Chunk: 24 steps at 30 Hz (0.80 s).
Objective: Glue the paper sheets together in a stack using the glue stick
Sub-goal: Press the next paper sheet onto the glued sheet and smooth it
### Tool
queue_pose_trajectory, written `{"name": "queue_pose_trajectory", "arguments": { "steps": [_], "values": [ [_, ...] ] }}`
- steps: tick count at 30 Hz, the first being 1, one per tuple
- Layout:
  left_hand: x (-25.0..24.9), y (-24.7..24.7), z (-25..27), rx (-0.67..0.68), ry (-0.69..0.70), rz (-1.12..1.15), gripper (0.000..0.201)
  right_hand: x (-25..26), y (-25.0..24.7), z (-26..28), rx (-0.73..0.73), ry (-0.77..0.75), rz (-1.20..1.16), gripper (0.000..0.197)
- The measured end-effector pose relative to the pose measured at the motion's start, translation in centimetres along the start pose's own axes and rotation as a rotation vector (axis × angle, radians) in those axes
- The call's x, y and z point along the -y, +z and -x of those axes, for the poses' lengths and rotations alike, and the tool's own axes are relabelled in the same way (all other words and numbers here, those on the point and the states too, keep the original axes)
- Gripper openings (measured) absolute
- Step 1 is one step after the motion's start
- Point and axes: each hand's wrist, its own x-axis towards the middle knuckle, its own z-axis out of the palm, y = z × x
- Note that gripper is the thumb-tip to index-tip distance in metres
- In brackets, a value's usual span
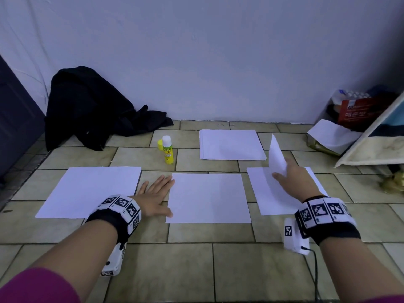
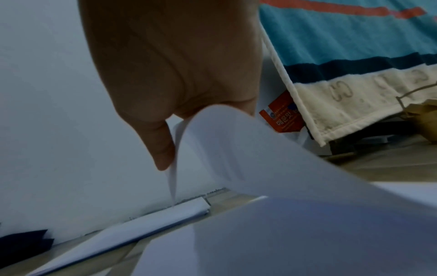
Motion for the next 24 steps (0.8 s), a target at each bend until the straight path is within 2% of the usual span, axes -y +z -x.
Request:
{"name": "queue_pose_trajectory", "arguments": {
  "steps": [2,4,7,9,14,19,24],
  "values": [
    [-0.1,-0.1,-0.1,-0.001,0.003,-0.001,0.128,1.3,-0.5,1.1,-0.029,-0.040,-0.049,0.053],
    [-0.1,-0.2,0.0,0.002,0.001,-0.009,0.123,3.4,-0.5,2.7,-0.025,-0.107,-0.056,0.049],
    [0.2,-0.1,0.2,0.015,0.029,0.000,0.107,7.1,1.7,4.9,0.114,-0.215,0.019,0.045],
    [0.2,-0.1,0.3,0.010,0.043,0.008,0.109,9.3,4.2,5.9,0.201,-0.264,0.058,0.045],
    [-0.1,-0.2,0.4,0.006,0.040,0.003,0.127,12.8,9.1,6.2,0.274,-0.224,0.027,0.046],
    [0.1,-0.1,0.2,-0.002,0.039,-0.009,0.115,13.8,10.4,5.7,0.270,-0.165,-0.048,0.043],
    [0.3,-0.1,0.1,0.000,0.045,0.001,0.125,14.6,10.5,5.7,0.284,-0.150,-0.081,0.043]
  ]
}}
